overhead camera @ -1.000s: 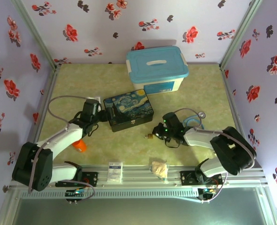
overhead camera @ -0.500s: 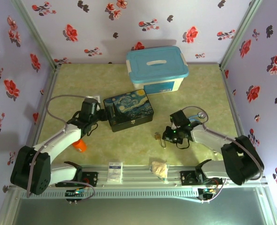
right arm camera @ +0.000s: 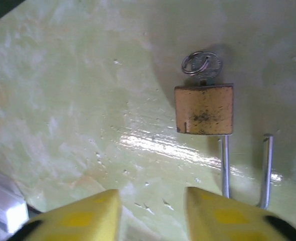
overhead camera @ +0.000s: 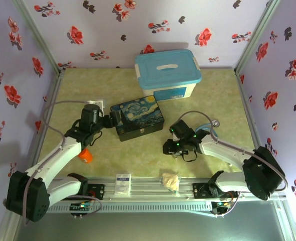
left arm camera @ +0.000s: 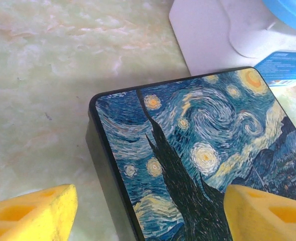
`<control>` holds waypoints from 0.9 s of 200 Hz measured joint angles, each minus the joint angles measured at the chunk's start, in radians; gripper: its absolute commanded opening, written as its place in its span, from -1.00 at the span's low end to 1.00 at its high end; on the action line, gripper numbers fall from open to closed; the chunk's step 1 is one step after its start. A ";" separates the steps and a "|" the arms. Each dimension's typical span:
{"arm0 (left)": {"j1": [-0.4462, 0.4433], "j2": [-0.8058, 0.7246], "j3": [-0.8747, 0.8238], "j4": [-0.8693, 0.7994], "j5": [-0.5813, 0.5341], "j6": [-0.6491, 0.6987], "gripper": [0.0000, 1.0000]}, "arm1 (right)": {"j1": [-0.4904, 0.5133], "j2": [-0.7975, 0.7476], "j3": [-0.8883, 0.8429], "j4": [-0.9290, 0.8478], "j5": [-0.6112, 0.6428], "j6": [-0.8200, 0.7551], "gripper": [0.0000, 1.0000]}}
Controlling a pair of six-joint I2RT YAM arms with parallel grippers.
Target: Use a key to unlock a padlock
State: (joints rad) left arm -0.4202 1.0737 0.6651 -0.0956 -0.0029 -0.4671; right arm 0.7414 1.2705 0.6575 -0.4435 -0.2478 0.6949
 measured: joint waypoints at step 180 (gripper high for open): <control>0.480 0.326 -0.254 0.660 -0.275 0.327 0.99 | -0.718 0.080 -0.238 0.864 0.537 -0.540 0.99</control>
State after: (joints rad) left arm 0.0601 1.3994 0.4107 0.5640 -0.2775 -0.1402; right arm 0.0238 1.3510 0.4194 0.4206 0.2897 0.1551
